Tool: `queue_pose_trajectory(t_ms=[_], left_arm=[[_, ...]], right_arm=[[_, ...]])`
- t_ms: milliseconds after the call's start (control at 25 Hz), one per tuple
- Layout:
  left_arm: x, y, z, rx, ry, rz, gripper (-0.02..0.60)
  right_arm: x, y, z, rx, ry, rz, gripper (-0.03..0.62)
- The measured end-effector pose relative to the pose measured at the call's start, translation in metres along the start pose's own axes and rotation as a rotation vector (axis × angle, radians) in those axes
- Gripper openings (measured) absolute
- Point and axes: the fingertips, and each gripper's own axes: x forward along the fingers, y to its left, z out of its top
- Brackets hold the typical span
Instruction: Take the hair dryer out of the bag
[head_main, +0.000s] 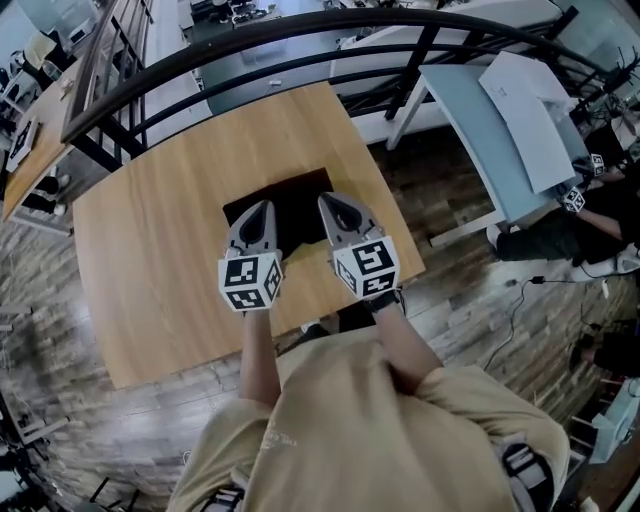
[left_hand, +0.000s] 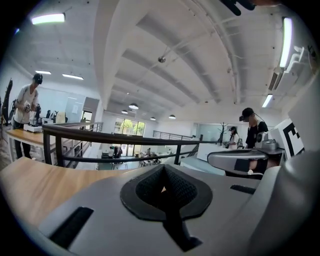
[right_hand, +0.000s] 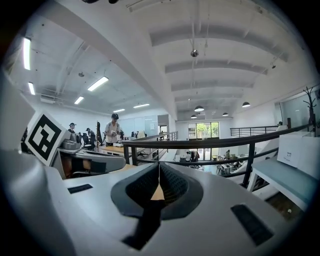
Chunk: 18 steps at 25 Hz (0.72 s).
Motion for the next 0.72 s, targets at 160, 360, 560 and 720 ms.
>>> queue_pose_trajectory(t_ms=[160, 360, 560, 720], left_arm=[[0.022, -0.001, -0.02, 0.064, 0.088, -0.004, 0.012], [0.051, 0.002, -0.039, 0.133, 0.175, -0.014, 0.012], [0.084, -0.004, -0.074, 0.201, 0.339, -0.082, 0.012], [0.102, -0.008, -0.088, 0.246, 0.409, -0.127, 0.037]], right_arm=[[0.012, -0.02, -0.015, -0.006, 0.05, 0.03, 0.015], [0.028, -0.042, -0.032, -0.016, 0.108, 0.058, 0.015], [0.046, -0.064, -0.054, -0.021, 0.18, 0.118, 0.015], [0.055, -0.077, -0.063, -0.015, 0.215, 0.173, 0.015]])
